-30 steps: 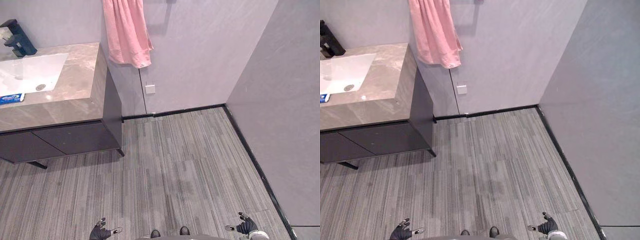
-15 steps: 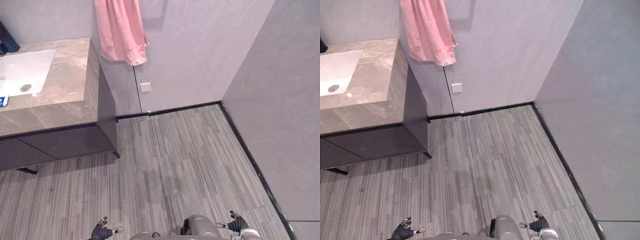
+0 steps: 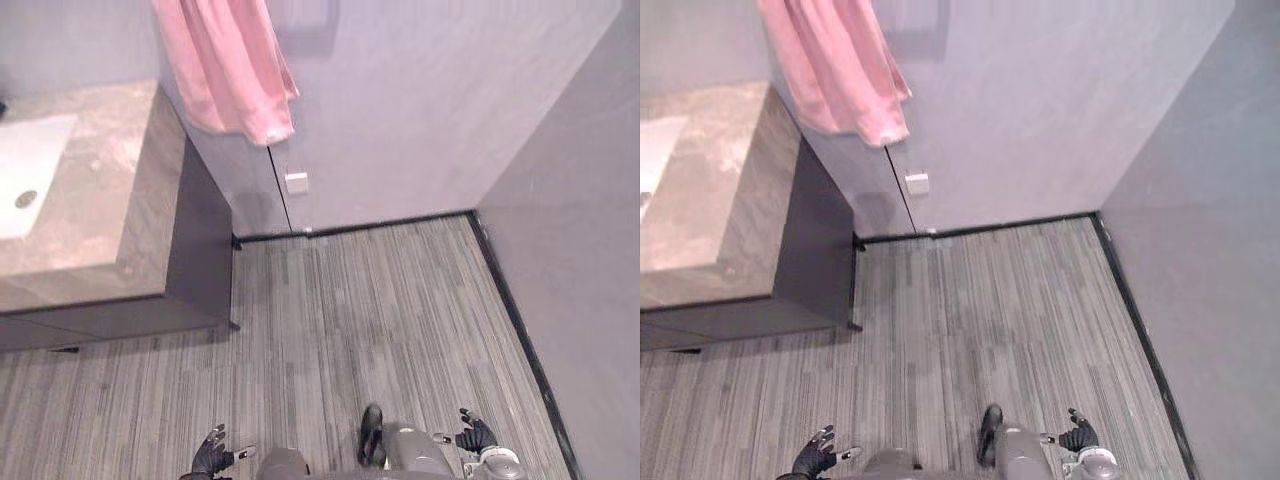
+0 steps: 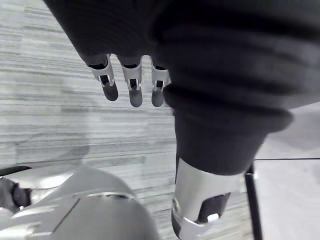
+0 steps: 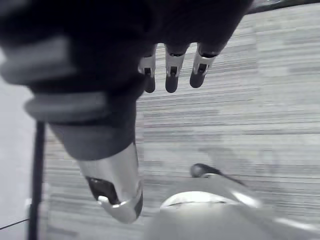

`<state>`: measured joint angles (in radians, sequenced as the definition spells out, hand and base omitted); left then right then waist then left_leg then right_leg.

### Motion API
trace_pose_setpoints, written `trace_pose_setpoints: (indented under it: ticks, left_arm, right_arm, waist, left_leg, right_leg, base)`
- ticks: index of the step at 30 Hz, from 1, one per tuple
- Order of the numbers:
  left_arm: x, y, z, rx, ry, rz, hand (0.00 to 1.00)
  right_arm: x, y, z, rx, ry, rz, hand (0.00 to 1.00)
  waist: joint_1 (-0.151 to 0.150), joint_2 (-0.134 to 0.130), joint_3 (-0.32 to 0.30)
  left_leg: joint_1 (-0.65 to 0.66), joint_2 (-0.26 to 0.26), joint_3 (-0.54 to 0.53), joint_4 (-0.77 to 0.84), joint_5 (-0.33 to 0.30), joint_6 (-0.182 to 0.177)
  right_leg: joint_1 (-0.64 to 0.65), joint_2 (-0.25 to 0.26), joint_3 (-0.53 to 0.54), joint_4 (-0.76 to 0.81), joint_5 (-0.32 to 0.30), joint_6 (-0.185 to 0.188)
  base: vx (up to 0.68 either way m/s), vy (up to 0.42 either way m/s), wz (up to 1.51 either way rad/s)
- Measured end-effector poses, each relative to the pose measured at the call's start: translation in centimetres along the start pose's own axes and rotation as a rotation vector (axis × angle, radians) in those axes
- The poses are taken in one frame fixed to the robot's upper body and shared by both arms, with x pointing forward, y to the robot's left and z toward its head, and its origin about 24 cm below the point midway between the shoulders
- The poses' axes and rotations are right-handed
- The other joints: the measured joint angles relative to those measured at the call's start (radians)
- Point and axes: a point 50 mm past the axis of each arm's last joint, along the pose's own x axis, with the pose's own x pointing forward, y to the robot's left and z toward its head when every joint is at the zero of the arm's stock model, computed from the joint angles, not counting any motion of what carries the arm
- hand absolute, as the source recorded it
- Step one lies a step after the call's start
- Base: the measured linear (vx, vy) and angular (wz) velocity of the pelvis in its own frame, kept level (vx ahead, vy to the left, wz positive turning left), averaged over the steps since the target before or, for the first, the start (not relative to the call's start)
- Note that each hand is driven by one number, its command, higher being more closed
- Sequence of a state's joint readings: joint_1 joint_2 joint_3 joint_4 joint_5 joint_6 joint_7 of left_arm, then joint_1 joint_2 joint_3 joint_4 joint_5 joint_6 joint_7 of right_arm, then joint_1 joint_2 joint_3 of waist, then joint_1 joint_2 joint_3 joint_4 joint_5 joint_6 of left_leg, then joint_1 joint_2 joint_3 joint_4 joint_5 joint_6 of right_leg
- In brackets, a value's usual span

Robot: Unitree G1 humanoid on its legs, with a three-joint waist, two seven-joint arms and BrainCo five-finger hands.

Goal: Organize washtable

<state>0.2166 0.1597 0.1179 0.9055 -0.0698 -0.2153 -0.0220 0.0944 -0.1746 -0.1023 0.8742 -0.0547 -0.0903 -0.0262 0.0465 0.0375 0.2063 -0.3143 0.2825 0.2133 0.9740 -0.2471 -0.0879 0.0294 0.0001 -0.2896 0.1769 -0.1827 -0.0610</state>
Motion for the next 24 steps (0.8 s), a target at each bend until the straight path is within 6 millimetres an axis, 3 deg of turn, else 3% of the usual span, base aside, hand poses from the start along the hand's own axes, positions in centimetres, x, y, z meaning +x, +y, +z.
trace_pose_setpoints:
  ticks: [2,4,5,6,7,9,10,12,13,14,16,18,19,21,22,23,24]
  left_arm:
    - [0.0,-0.2,0.1,-0.024,-0.012,0.002,0.0]
    - [-0.1,-0.4,0.0,-0.046,-0.009,0.0,0.0]
    - [-0.2,-0.5,-0.2,-0.052,-0.005,-0.002,0.0]
    - [-0.4,-0.5,-0.7,-0.056,0.008,0.001,0.0]
    - [-0.6,0.0,-0.9,-0.054,0.013,0.014,0.0]
    - [-0.6,0.6,-0.9,-0.041,0.013,0.024,0.0]
    - [-0.7,0.7,-1.0,-0.037,0.015,0.025,0.0]
    - [-0.6,0.9,-0.7,0.0,0.01,0.01,0.0]
    - [-0.5,0.9,-0.6,0.01,0.007,0.004,0.0]
    - [-0.5,1.0,-0.4,0.017,0.001,0.004,0.0]
    - [-0.4,1.1,-0.1,0.02,-0.01,0.006,0.0]
    - [-0.4,1.2,0.2,0.022,-0.024,0.005,0.0]
    - [-0.4,1.1,0.2,0.021,-0.027,-0.001,0.0]
    - [-0.1,0.8,0.7,0.018,-0.04,-0.023,0.0]
    - [-0.1,0.6,0.9,0.015,-0.05,-0.032,0.0]
    - [0.0,0.2,0.9,0.009,-0.046,-0.048,0.0]
    - [0.0,-0.5,0.7,-0.005,-0.039,-0.066,0.0]
  right_arm:
    - [0.1,0.4,0.5,0.016,-0.014,0.001,0.0]
    - [0.1,0.5,0.7,0.025,-0.03,-0.01,0.0]
    - [-0.1,0.5,0.4,0.025,-0.023,-0.012,0.0]
    - [-0.2,0.6,0.2,0.024,-0.018,-0.011,0.0]
    - [-0.4,1.3,-0.1,0.035,-0.01,0.004,0.0]
    - [-0.5,1.8,-0.4,0.046,-0.003,0.012,0.0]
    - [-0.5,1.8,-0.4,0.046,-0.004,0.012,0.0]
    - [-0.5,2.2,-0.3,0.049,-0.011,0.023,0.0]
    - [-0.5,2.3,-0.3,0.05,-0.011,0.028,0.0]
    - [-0.5,2.7,-0.2,0.043,-0.015,0.042,0.0]
    - [-0.6,3.1,-0.1,0.044,-0.017,0.054,0.0]
    - [-0.6,3.1,-0.3,0.042,-0.011,0.053,0.0]
    - [-0.6,3.0,-0.4,0.036,-0.011,0.052,0.0]
    - [-0.7,2.9,-0.4,0.034,-0.01,0.05,0.0]
    - [-0.8,2.9,-0.8,0.033,0.001,0.05,0.0]
    - [-1.1,2.5,-1.6,0.03,0.023,0.044,0.0]
    - [-0.9,1.7,-1.4,0.011,0.021,0.028,0.0]
  waist:
    - [0.029,-0.005,0.002]
    - [0.035,-0.01,-0.001]
    - [0.036,-0.01,-0.004]
    - [0.05,-0.014,-0.01]
    - [0.055,-0.051,-0.028]
    - [0.079,-0.091,-0.042]
    - [0.083,-0.093,-0.042]
    - [0.068,-0.101,-0.046]
    - [0.065,-0.101,-0.046]
    - [0.059,-0.095,-0.042]
    - [0.046,-0.092,-0.04]
    - [0.036,-0.088,-0.037]
    - [0.02,-0.088,-0.037]
    - [0.016,-0.087,-0.038]
    - [0.015,-0.09,-0.039]
    - [0.011,-0.095,-0.047]
    - [0.02,-0.06,-0.053]
  left_leg:
    - [-0.08,-0.022,0.047,-0.207,0.0,0.003]
    - [-0.091,-0.07,0.05,-0.432,0.019,0.011]
    - [-0.085,-0.083,0.045,-0.501,0.048,0.022]
    - [-0.077,-0.098,0.034,-0.546,0.151,0.069]
    - [-0.074,-0.129,0.049,-0.522,0.125,0.095]
    - [-0.046,-0.148,0.088,-0.486,0.056,0.111]
    - [-0.026,-0.152,0.093,-0.481,0.035,0.116]
    - [0.072,-0.184,0.095,-0.5,-0.031,0.132]
    - [0.096,-0.188,0.092,-0.503,-0.043,0.134]
    - [0.149,-0.192,0.091,-0.52,-0.06,0.138]
    - [0.236,-0.196,0.08,-0.576,-0.067,0.134]
    - [0.318,-0.195,0.062,-0.632,-0.067,0.133]
    - [0.354,-0.189,0.045,-0.647,-0.067,0.133]
    - [0.387,-0.177,0.026,-0.659,-0.068,0.123]
    - [0.402,-0.173,0.002,-0.659,-0.079,0.089]
    - [0.418,-0.172,-0.031,-0.655,-0.11,0.036]
    - [0.424,-0.142,-0.048,-0.655,-0.114,0.022]
  right_leg:
    - [0.056,-0.011,0.01,-0.049,-0.008,0.022]
    - [0.091,-0.031,0.003,-0.064,-0.034,0.062]
    - [0.094,-0.035,0.004,-0.064,-0.048,0.077]
    - [0.111,-0.045,0.017,-0.058,-0.076,0.102]
    - [0.117,-0.084,0.029,-0.048,-0.094,0.119]
    - [0.081,-0.132,0.055,0.087,-0.099,0.128]
    - [0.059,-0.147,0.067,0.169,-0.096,0.134]
    - [-0.085,-0.218,0.122,0.573,-0.012,0.246]
    - [-0.119,-0.226,0.14,0.659,-0.01,0.251]
    - [-0.186,-0.233,0.157,0.789,-0.016,0.241]
    - [-0.27,-0.228,0.145,0.865,-0.037,0.21]
    - [-0.319,-0.217,0.091,0.805,-0.068,0.172]
    - [-0.345,-0.201,0.063,0.718,-0.089,0.155]
    - [-0.386,-0.169,0.048,0.539,-0.086,0.139]
    - [-0.402,-0.145,0.049,0.39,-0.032,0.111]
    - [-0.393,-0.133,0.049,0.327,0.069,0.046]
    - [-0.39,-0.116,0.027,0.348,0.059,0.031]
  base:
    - [0.36,0.097,-0.12]
    - [0.34,0.156,0.06]
    - [0.4,0.232,-0.08]
    - [0.54,0.322,-0.2]
    - [0.57,0.313,-0.21]
    - [0.52,0.231,-0.2]
    - [0.48,0.233,-0.18]
    - [0.49,0.205,0.08]
    - [0.45,0.111,0.15]
    - [0.35,0.053,0.11]
    - [0.43,0.009,0.17]
    - [0.47,-0.067,0.3]
    - [0.51,-0.162,0.5]
    - [0.42,-0.192,0.55]
    - [0.44,-0.236,0.67]
    - [0.51,-0.24,0.57]
    - [0.42,-0.181,0.45]
